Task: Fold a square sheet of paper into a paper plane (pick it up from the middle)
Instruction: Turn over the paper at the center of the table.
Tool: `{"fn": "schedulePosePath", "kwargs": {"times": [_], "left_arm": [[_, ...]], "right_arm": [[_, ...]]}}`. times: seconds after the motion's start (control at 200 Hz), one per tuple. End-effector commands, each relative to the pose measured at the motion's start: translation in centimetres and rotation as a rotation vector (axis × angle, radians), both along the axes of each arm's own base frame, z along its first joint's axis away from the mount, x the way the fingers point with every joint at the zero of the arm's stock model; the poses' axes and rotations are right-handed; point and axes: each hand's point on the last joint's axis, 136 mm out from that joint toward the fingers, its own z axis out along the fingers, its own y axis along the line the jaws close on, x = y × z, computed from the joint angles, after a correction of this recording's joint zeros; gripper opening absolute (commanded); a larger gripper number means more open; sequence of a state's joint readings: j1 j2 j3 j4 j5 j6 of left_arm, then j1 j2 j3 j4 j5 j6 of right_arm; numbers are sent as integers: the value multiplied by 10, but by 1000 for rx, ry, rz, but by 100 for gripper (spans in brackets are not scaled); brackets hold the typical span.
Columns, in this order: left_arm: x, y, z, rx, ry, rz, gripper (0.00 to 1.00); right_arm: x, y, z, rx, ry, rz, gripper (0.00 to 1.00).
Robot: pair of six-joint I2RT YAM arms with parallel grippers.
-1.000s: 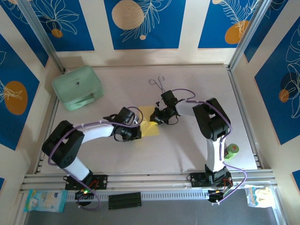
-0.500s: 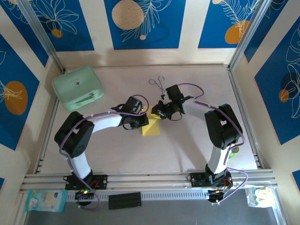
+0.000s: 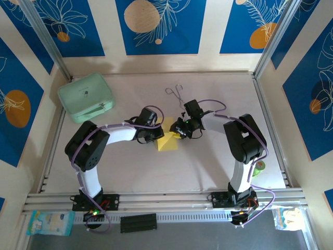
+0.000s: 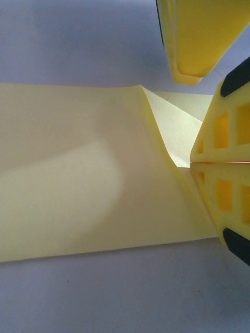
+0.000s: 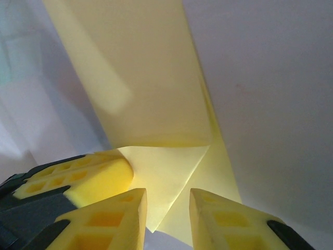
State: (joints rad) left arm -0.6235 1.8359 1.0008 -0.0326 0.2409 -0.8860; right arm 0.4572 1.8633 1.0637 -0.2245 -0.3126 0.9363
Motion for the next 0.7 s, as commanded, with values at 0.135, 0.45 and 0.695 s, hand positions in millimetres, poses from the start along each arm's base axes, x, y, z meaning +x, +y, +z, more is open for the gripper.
{"fn": "schedulePosePath", "kwargs": {"times": [0.135, 0.45, 0.695], "left_arm": [[3, 10, -1, 7, -5, 44, 10], [-4, 15, -17, -3, 34, 86, 9], [-11, 20, -26, 6, 71, 110, 9]], "right_arm": [[-1, 4, -9, -17, 36, 8, 31], [0, 12, -10, -1, 36, 34, 31], [0, 11, -16, -23, 48, 34, 31]]}}
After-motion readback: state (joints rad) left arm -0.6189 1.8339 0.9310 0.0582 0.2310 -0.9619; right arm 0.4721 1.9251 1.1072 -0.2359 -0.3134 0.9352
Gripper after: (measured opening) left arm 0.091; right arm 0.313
